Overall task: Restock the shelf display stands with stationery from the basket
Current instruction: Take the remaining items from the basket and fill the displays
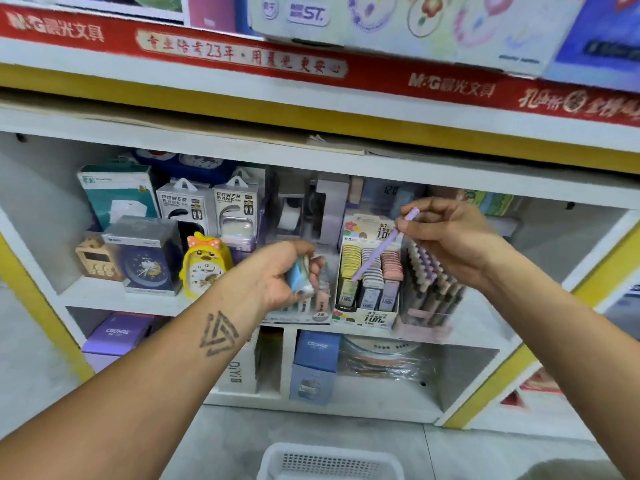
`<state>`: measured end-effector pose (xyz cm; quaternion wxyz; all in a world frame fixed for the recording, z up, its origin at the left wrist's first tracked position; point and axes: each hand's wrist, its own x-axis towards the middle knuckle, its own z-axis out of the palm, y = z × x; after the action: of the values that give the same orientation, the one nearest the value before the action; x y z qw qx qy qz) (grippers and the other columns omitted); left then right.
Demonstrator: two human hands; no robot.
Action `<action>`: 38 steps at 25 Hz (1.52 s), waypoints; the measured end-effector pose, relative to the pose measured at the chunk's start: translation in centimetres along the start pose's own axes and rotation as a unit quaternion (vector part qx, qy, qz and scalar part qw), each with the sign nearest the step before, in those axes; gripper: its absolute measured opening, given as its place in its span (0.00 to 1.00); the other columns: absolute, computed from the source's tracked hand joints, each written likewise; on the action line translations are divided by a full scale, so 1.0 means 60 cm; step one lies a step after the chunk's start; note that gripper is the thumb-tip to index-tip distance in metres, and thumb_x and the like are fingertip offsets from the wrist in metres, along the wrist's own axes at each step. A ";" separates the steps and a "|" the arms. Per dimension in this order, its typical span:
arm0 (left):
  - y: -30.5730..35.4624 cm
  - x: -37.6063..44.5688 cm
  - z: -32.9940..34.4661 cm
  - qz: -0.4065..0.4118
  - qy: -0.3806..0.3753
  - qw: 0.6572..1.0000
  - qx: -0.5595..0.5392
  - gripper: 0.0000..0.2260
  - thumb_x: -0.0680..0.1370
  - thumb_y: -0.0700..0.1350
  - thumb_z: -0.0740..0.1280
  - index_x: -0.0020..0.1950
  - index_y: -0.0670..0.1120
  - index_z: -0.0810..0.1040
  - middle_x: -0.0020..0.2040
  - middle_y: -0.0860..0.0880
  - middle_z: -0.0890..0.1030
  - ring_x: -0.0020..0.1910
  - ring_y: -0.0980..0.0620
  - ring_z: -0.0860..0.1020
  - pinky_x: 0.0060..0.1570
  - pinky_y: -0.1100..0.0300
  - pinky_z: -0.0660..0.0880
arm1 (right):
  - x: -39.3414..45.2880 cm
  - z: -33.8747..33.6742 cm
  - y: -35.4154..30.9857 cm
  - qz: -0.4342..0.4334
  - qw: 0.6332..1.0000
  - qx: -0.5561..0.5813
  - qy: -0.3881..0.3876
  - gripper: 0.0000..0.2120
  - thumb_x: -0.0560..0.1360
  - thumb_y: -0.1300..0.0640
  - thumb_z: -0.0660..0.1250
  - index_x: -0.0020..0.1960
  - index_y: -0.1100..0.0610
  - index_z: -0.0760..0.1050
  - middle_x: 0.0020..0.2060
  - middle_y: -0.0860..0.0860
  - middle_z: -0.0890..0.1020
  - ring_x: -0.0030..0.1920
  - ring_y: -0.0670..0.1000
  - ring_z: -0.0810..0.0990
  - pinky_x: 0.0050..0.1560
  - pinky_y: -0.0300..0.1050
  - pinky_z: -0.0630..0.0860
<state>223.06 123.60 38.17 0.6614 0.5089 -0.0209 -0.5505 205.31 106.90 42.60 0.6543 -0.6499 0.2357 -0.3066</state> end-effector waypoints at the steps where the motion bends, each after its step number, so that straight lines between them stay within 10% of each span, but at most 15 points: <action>1: -0.010 0.004 0.019 -0.007 -0.006 1.000 0.010 0.05 0.79 0.41 0.65 0.45 0.40 0.76 0.31 0.44 0.79 0.25 0.54 0.73 0.24 0.66 0.71 | -0.012 -0.028 -0.003 -0.010 1.000 0.012 0.013 0.13 0.67 0.69 0.73 0.51 0.64 0.81 0.36 0.55 0.85 0.40 0.51 0.85 0.44 0.38 0.81; 6: -0.056 0.019 0.103 -0.038 -0.068 0.997 -0.011 0.04 0.74 0.39 0.68 0.46 0.40 0.74 0.34 0.41 0.79 0.29 0.49 0.76 0.29 0.61 0.75 | -0.054 -0.118 -0.006 -0.090 0.980 -0.166 0.070 0.07 0.77 0.66 0.70 0.54 0.61 0.81 0.37 0.59 0.84 0.35 0.54 0.82 0.39 0.38 0.80; 15: -0.097 0.034 0.152 -0.015 -0.122 0.992 -0.036 0.10 0.79 0.28 0.57 0.60 0.32 0.68 0.52 0.29 0.81 0.44 0.37 0.85 0.47 0.44 0.81 | -0.080 -0.121 0.036 -0.164 0.834 -0.527 -0.013 0.04 0.75 0.57 0.74 0.49 0.56 0.84 0.42 0.49 0.86 0.43 0.47 0.83 0.46 0.43 0.79; 27: -0.096 0.046 0.139 0.014 -0.115 0.993 0.022 0.11 0.79 0.35 0.64 0.60 0.44 0.75 0.52 0.44 0.86 0.49 0.44 0.85 0.41 0.43 0.81 | -0.072 -0.116 0.042 -0.177 0.806 -0.565 -0.009 0.05 0.74 0.57 0.75 0.50 0.54 0.86 0.44 0.49 0.87 0.44 0.47 0.83 0.46 0.41 0.75; 38: -0.091 0.044 0.129 0.019 -0.112 0.993 -0.027 0.12 0.78 0.31 0.64 0.60 0.40 0.73 0.53 0.32 0.82 0.49 0.36 0.84 0.45 0.38 0.80 | -0.069 -0.114 0.049 -0.185 0.808 -0.560 0.001 0.03 0.75 0.60 0.74 0.48 0.55 0.86 0.42 0.49 0.87 0.41 0.45 0.81 0.42 0.32 0.73</action>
<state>215.68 117.26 36.67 0.6788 0.4252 -0.0896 -0.5920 197.84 104.91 39.03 0.1078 -0.9344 0.2424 -0.2377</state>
